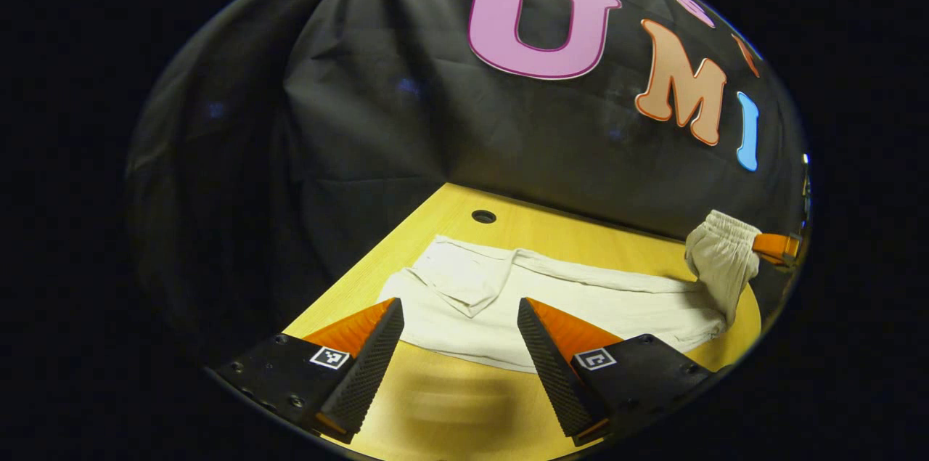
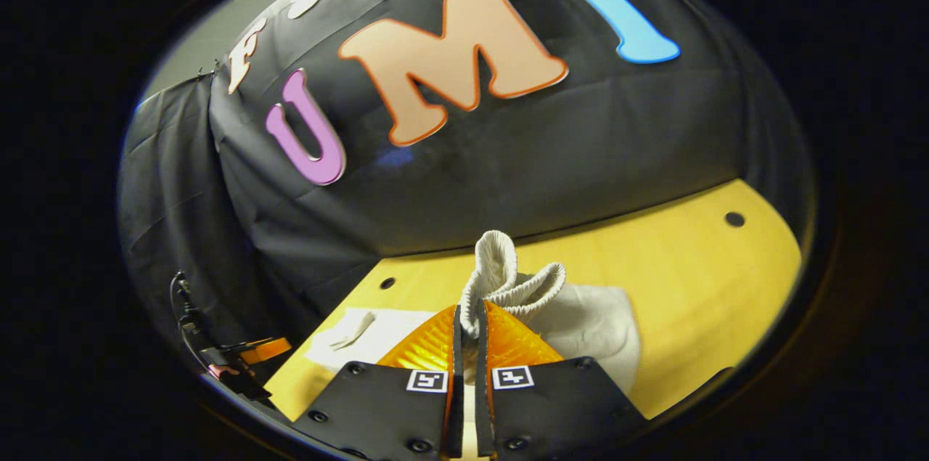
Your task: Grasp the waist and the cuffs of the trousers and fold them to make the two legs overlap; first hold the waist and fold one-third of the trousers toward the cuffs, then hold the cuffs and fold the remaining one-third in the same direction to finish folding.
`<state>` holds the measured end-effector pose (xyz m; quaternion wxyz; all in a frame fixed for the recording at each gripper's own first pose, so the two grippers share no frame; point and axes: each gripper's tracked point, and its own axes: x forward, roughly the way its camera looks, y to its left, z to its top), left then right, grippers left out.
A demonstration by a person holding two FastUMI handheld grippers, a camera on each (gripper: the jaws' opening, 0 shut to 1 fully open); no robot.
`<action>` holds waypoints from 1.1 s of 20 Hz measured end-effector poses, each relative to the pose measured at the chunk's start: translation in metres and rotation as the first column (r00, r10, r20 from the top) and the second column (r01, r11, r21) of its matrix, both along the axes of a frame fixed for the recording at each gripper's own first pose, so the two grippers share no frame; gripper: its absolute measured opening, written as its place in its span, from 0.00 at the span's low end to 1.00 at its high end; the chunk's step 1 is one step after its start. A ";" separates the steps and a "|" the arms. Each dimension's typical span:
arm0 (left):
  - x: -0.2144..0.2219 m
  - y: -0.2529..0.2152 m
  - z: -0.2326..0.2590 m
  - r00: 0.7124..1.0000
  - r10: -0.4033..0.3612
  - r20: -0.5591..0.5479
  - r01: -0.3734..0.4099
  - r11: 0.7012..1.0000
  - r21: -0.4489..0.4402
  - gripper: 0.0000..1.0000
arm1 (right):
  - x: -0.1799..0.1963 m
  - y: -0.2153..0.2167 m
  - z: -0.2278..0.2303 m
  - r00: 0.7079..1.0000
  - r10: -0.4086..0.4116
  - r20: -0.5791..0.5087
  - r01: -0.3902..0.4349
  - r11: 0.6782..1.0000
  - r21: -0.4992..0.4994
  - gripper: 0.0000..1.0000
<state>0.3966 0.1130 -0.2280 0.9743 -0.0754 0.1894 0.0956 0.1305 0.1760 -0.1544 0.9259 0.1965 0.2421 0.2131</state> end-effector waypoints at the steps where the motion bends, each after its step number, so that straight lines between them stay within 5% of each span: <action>1: 0.000 0.000 0.001 1.000 0.006 -0.003 -0.006 1.000 -0.005 0.96 | -0.008 0.014 -0.014 0.999 0.029 -0.028 -0.028 1.000 0.006 0.09; 4: 0.001 0.000 0.002 1.000 0.015 -0.013 -0.015 1.000 -0.018 0.96 | -0.032 0.045 -0.047 0.988 0.114 -0.100 -0.111 0.993 0.028 0.19; 7: 0.002 0.001 0.002 0.999 0.025 -0.026 -0.026 1.000 -0.015 0.96 | -0.046 0.052 -0.060 0.986 0.118 -0.115 -0.118 0.993 0.007 0.95; 22: 0.002 0.001 -0.009 0.989 -0.004 -0.145 0.008 1.000 0.029 0.96 | -0.031 0.011 -0.054 0.996 -0.051 -0.069 0.042 0.990 -0.132 0.96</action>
